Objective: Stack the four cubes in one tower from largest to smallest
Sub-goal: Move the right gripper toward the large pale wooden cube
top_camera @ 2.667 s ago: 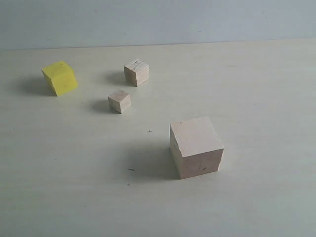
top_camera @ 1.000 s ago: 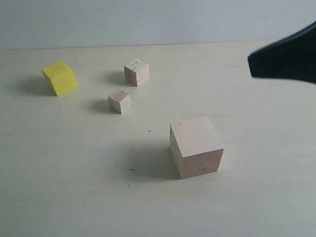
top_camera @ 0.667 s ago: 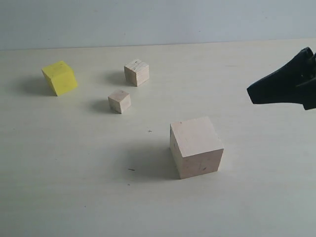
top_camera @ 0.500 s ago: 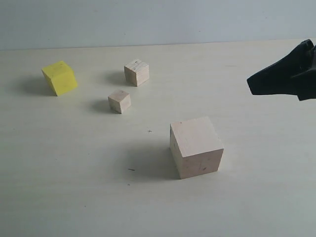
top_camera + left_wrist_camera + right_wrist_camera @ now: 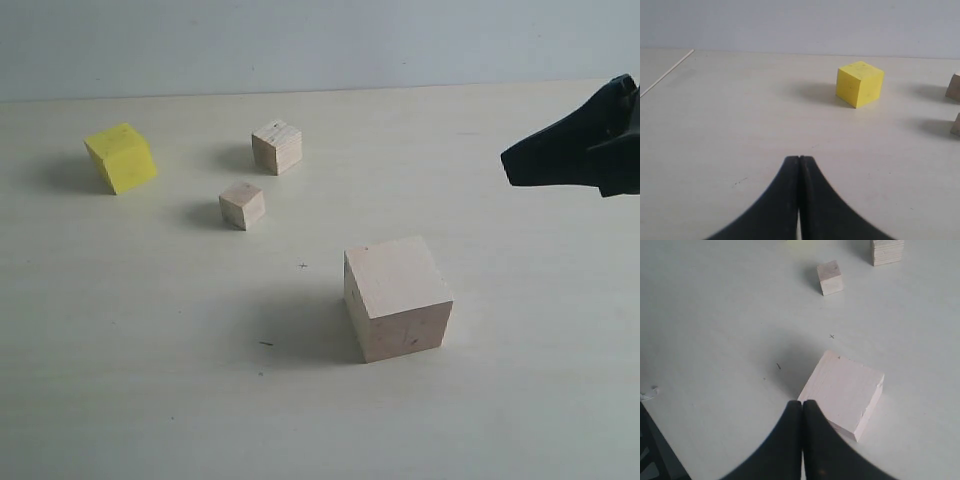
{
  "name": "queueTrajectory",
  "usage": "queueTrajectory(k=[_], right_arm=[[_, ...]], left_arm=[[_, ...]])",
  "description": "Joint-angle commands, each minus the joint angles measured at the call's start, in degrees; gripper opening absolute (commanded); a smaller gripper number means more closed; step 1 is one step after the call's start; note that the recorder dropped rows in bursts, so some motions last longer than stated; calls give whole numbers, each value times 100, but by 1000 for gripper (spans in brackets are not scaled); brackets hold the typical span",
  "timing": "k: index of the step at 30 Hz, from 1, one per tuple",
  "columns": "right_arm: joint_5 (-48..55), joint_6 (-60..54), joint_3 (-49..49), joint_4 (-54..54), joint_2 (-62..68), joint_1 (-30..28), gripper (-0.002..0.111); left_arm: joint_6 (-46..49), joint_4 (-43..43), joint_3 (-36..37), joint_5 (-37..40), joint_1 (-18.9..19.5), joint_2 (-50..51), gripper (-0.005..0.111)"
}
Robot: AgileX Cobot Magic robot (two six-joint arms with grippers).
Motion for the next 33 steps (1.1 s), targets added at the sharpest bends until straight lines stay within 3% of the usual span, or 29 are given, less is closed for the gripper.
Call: queueTrajectory(k=[1,6,13,14,15,17,21,24,27,33], right_arm=[[-8,17,-44,78,11,27,0],[-8,17,-44,99,11,27,0],[-383,-19,-44,-7,453,27,0],[-593,86,-44,-176,656,27,0],[-744,344,-44,-317,784,27,0],[-1076,980,-44,-663,1260,27,0],[-1287,1592,-44,-678,2263,27,0],[-1365,1776,-44,-607,2957,59,0],[-1281,1801,-44,-481,3345,59,0],[-1397,1755,-44,-195,3747,216,0]], left_arm=[[-19,-229,20,-1174,-23,-26,0],[-32,-825,20,-3034,-23,-26,0],[-59,-845,20,-3321,-23,-26,0],[-514,-886,20,-3269,-23,-26,0],[-810,-826,12,-2999,-23,-26,0],[-858,-651,-393,-1584,-23,-26,0],[-458,-924,-1165,-1055,-182,309,0],[-407,-1004,-2010,4,-182,878,0],[172,-1669,-2588,923,-182,1449,0],[1617,-3166,-2734,1757,-182,1808,0]])
